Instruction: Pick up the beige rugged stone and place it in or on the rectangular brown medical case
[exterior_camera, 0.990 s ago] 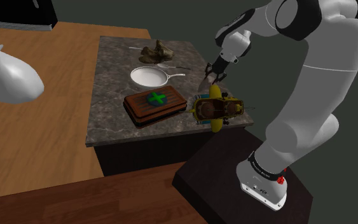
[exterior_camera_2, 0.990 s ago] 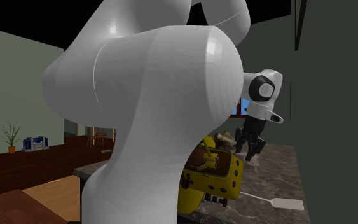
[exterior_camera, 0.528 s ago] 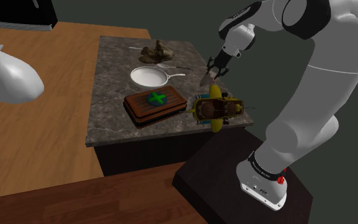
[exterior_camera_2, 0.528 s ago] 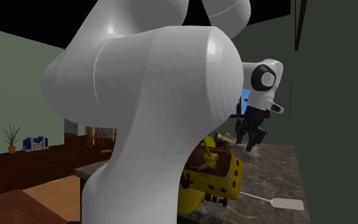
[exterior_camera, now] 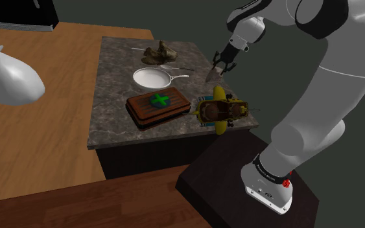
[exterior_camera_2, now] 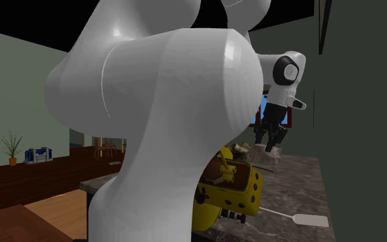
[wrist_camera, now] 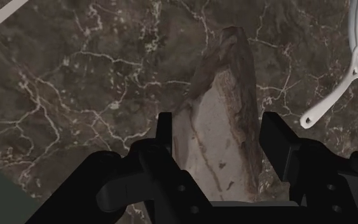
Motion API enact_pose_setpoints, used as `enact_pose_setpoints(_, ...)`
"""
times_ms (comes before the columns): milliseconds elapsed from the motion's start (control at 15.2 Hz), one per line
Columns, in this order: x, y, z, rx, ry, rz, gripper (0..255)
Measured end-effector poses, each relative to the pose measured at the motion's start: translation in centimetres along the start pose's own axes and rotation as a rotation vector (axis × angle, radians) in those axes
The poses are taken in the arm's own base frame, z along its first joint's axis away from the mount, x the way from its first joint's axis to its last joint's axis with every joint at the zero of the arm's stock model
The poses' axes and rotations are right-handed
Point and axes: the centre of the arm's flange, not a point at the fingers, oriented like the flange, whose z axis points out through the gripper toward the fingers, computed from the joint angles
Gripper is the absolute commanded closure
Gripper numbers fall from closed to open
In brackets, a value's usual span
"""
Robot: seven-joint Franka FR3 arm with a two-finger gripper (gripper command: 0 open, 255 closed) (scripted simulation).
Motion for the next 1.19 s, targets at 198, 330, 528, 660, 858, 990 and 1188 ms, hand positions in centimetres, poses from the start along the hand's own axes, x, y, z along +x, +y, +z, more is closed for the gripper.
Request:
enact_pose_setpoints(198, -0.2, -0.4, -1.4, 0.000, 0.000, 0.000, 255)
enact_pose_setpoints(330, -0.3, -0.7, -2.4, 0.000, 0.000, 0.000, 255)
enact_pose_setpoints(528, -1.8, -1.9, -2.9, 0.000, 0.000, 0.000, 255)
enact_pose_setpoints(660, -3.9, -2.8, -2.7, 0.000, 0.000, -0.001, 255)
enact_pose_setpoints(858, -6.6, -5.2, -1.5, 0.000, -0.001, -0.001, 255)
enact_pose_setpoints(990, -9.1, -6.3, -1.0, 0.000, -0.001, -0.001, 255)
enact_pose_setpoints(1188, -12.3, -8.7, -0.5, 0.000, -0.001, -0.001, 255)
